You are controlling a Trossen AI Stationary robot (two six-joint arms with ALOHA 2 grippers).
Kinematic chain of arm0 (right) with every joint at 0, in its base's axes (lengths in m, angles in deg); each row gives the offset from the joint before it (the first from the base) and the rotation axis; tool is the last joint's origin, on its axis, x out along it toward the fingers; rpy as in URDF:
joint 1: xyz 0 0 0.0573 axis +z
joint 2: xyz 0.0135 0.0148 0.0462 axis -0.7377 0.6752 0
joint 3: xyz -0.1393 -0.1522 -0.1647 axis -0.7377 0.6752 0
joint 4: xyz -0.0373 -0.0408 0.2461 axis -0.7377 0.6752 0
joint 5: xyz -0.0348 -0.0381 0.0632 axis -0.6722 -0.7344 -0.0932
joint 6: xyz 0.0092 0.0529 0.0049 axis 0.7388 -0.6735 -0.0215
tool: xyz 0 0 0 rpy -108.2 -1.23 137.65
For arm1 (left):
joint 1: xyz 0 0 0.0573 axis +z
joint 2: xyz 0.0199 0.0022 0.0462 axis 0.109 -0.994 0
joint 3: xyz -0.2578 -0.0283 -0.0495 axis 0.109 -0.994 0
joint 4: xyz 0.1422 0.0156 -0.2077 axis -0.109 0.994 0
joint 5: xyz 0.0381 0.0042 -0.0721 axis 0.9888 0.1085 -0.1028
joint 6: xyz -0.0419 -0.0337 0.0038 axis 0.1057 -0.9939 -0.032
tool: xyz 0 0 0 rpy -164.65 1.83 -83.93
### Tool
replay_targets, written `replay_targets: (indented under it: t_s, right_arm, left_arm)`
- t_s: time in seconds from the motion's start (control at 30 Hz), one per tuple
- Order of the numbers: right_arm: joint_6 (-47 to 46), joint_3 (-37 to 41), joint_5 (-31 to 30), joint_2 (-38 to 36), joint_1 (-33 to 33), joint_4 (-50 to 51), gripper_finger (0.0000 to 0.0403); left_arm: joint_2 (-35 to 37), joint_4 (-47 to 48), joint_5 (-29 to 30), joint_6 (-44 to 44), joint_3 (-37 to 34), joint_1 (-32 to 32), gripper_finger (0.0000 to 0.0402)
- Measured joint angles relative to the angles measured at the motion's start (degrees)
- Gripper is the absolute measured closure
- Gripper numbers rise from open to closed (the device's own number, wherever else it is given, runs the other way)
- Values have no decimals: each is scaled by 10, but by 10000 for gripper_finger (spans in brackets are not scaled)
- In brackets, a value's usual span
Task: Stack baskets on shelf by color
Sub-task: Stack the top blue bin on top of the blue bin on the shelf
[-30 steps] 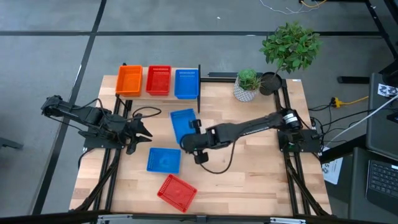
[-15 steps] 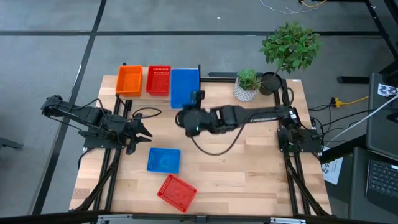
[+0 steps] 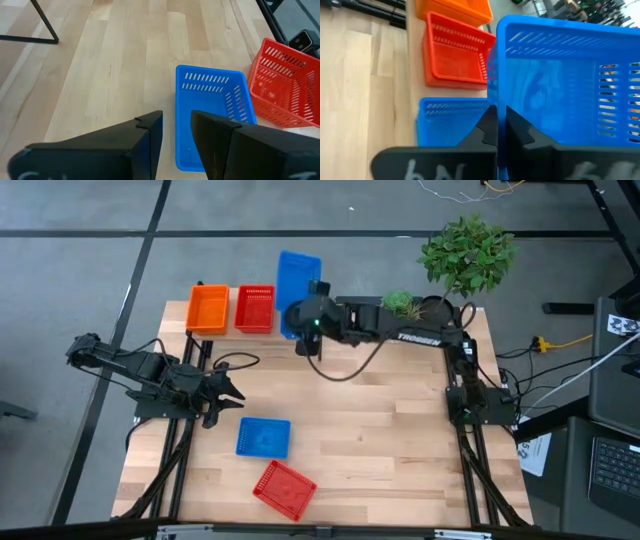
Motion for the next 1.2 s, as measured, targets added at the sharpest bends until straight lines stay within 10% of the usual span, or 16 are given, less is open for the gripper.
replay_targets:
  t_s: [0.27,1.2]
  right_arm:
    - [1,0,101,0,-37,50,403]
    - [-74,1,137,45,-47,90,355]
  left_arm:
    - [0,0,0,0,0,0,308]
    - [0,2,0,0,0,0,308]
